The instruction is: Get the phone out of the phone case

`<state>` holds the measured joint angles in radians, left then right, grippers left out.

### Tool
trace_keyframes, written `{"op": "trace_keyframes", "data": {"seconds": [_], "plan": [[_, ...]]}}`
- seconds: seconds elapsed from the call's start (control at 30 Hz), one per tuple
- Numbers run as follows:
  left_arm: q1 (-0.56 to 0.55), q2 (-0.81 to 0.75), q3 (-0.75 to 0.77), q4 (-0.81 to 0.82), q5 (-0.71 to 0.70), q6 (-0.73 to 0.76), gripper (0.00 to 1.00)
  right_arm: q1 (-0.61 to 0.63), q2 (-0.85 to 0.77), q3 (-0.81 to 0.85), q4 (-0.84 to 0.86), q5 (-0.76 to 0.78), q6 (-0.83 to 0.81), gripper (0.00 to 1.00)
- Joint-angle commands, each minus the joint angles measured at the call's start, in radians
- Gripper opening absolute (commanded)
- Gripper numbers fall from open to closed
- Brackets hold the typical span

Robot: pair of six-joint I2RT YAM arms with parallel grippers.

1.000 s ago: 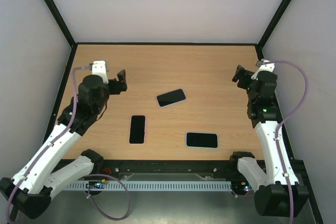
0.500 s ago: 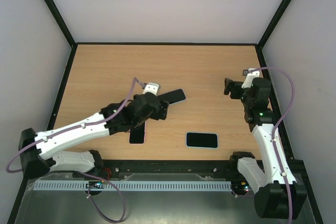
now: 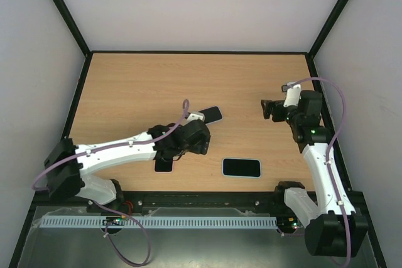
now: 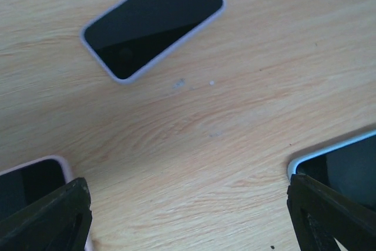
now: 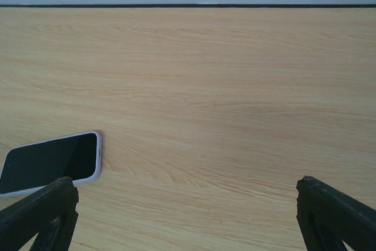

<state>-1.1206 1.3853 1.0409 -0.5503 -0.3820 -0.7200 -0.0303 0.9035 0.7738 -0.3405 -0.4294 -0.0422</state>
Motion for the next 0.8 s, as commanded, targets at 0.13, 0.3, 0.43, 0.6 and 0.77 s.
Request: {"op": "trace_keyframes", "data": {"seconds": [0.13, 0.3, 0.43, 0.6, 0.77], "plan": [[0.014, 0.214, 0.07, 0.164, 0.262, 0.152, 0.95, 0.008, -0.032, -0.028, -0.03, -0.013, -0.018, 0.98], [-0.054, 0.34, 0.166, 0.139, 0.308, 0.178, 0.86, 0.01, -0.021, -0.03, -0.042, -0.05, -0.037, 0.98], [-0.124, 0.366, 0.171, 0.2, 0.368, 0.203, 0.44, 0.01, 0.017, -0.031, -0.05, -0.04, -0.049, 0.98], [-0.178, 0.43, 0.187, 0.22, 0.42, 0.185, 0.07, 0.01, 0.023, -0.026, -0.052, -0.051, -0.037, 0.98], [-0.215, 0.479, 0.194, 0.244, 0.468, 0.168, 0.04, 0.01, -0.016, -0.045, -0.032, -0.044, -0.035, 0.97]]}}
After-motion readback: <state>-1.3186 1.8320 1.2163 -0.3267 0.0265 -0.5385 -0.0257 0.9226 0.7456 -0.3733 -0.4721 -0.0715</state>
